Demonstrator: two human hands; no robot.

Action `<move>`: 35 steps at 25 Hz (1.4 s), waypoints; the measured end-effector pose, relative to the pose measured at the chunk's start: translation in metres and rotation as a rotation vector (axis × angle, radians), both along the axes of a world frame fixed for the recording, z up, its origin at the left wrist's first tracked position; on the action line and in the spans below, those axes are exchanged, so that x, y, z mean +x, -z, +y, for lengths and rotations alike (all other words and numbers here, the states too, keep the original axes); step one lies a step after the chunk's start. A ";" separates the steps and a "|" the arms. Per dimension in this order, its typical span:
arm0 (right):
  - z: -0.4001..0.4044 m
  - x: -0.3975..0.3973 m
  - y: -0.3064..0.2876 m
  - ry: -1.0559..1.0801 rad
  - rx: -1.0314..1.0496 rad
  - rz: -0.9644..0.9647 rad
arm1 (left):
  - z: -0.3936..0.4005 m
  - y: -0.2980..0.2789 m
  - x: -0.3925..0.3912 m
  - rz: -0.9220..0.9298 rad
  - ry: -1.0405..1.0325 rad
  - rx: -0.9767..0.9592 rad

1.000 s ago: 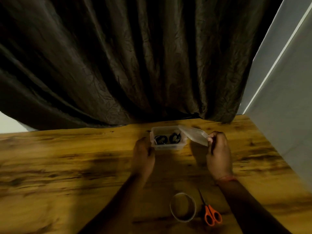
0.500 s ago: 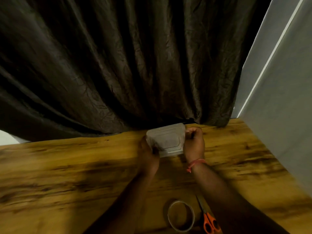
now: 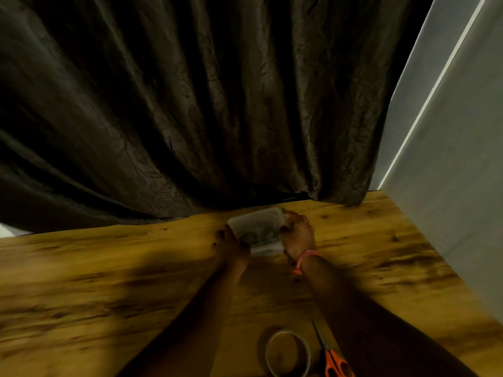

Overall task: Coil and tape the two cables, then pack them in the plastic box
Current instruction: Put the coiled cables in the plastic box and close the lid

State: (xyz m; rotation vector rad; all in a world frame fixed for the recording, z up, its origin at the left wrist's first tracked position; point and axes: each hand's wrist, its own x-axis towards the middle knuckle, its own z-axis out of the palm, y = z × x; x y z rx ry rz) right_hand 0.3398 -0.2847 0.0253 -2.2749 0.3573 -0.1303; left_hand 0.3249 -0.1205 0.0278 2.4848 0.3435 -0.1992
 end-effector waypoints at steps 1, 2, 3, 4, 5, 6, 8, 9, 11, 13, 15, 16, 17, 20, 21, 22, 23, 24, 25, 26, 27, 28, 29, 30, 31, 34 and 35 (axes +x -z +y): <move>-0.002 0.001 0.007 -0.052 -0.042 0.036 | 0.001 0.002 0.002 -0.003 0.005 -0.034; -0.003 0.001 0.014 -0.082 -0.067 0.064 | 0.003 0.004 0.004 -0.012 0.017 -0.059; -0.004 0.000 0.019 -0.104 -0.074 0.076 | 0.005 0.006 0.006 -0.029 0.033 -0.073; -0.005 -0.002 0.021 -0.109 -0.068 0.075 | 0.007 0.008 0.008 -0.042 0.046 -0.074; -0.006 -0.004 0.023 -0.115 -0.050 0.064 | 0.007 0.008 0.009 -0.049 0.051 -0.079; -0.006 -0.007 0.019 -0.113 -0.028 0.062 | 0.009 0.008 0.011 -0.047 0.050 -0.083; -0.005 -0.013 0.009 -0.109 0.012 0.058 | 0.010 0.009 0.012 -0.033 0.053 -0.086; -0.005 -0.015 0.007 -0.113 0.026 0.051 | 0.011 0.009 0.013 -0.031 0.055 -0.090; -0.002 -0.019 0.005 -0.127 0.036 0.044 | 0.015 0.014 0.012 -0.020 0.044 -0.139; 0.000 -0.021 0.005 -0.137 0.023 0.039 | 0.018 0.017 0.010 -0.029 0.009 -0.200; 0.003 -0.023 0.006 -0.148 0.000 0.045 | 0.021 0.018 0.006 -0.041 0.011 -0.194; 0.005 -0.025 0.004 -0.153 -0.015 0.057 | 0.025 0.019 0.004 -0.049 0.032 -0.182; 0.007 -0.028 0.003 -0.160 -0.030 0.058 | 0.028 0.020 0.002 -0.060 0.050 -0.174; 0.022 -0.038 0.006 -0.195 -0.133 0.022 | 0.044 0.020 -0.006 -0.058 0.061 -0.140; 0.029 -0.042 0.009 -0.221 -0.172 0.014 | 0.052 0.020 -0.011 -0.063 0.054 -0.128; 0.037 -0.045 0.011 -0.241 -0.189 0.033 | 0.060 0.019 -0.016 -0.067 0.045 -0.113; 0.044 -0.047 0.013 -0.251 -0.181 0.067 | 0.070 0.020 -0.020 -0.075 0.038 -0.096; 0.053 -0.049 0.014 -0.255 -0.153 0.092 | 0.079 0.019 -0.024 -0.081 0.034 -0.082; 0.061 -0.050 0.017 -0.255 -0.120 0.099 | 0.087 0.018 -0.028 -0.086 0.031 -0.077; 0.069 -0.051 0.019 -0.266 -0.107 0.105 | 0.094 0.018 -0.033 -0.091 0.019 -0.075; 0.078 -0.053 0.021 -0.294 -0.117 0.106 | 0.102 0.018 -0.040 -0.102 -0.013 -0.083; 0.087 -0.053 0.023 -0.334 -0.152 0.111 | 0.109 0.018 -0.046 -0.111 -0.057 -0.097; 0.096 -0.054 0.022 -0.369 -0.190 0.123 | 0.116 0.019 -0.052 -0.131 -0.099 -0.117; 0.105 -0.055 0.020 -0.389 -0.221 0.155 | 0.124 0.019 -0.057 -0.148 -0.136 -0.146; 0.113 -0.055 0.021 -0.398 -0.235 0.195 | 0.131 0.020 -0.060 -0.165 -0.162 -0.183; 0.125 -0.056 0.023 -0.410 -0.211 0.235 | 0.141 0.017 -0.067 -0.205 -0.223 -0.284; 0.126 -0.056 0.024 -0.417 -0.183 0.229 | 0.141 0.015 -0.069 -0.219 -0.238 -0.308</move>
